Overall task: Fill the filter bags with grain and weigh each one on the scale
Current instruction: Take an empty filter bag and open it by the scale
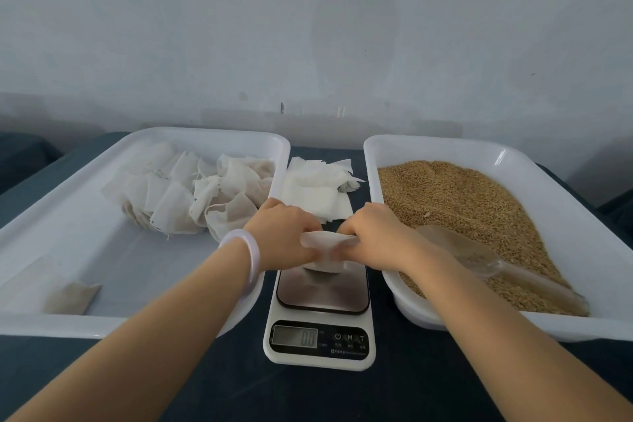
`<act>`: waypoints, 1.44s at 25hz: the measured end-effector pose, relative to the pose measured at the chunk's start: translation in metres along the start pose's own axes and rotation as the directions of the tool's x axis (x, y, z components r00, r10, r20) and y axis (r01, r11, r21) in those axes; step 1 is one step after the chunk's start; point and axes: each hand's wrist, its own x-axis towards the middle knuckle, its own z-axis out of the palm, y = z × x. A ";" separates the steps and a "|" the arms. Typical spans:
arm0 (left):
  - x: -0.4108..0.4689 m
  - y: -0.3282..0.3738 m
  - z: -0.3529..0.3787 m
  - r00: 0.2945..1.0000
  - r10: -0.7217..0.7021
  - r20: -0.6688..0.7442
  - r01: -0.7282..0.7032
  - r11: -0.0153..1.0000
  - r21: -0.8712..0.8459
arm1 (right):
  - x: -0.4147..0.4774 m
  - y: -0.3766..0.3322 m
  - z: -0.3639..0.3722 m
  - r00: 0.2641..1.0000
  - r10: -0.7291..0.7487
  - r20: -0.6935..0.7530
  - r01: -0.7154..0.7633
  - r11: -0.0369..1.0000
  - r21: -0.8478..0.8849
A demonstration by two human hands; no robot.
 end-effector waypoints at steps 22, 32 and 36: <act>-0.002 -0.005 0.005 0.997 -0.025 -0.073 0.003 0.960 -0.282 | -0.005 0.001 -0.002 0.994 0.098 -0.052 -0.072 0.926 0.371; -0.005 -0.002 0.001 0.999 -0.035 -0.041 0.020 0.950 -0.311 | -0.003 0.004 0.002 0.991 0.122 -0.052 -0.089 0.902 0.422; -0.005 -0.003 0.001 0.998 -0.035 -0.047 0.019 0.949 -0.314 | -0.005 0.003 0.001 0.992 0.119 -0.049 -0.087 0.903 0.420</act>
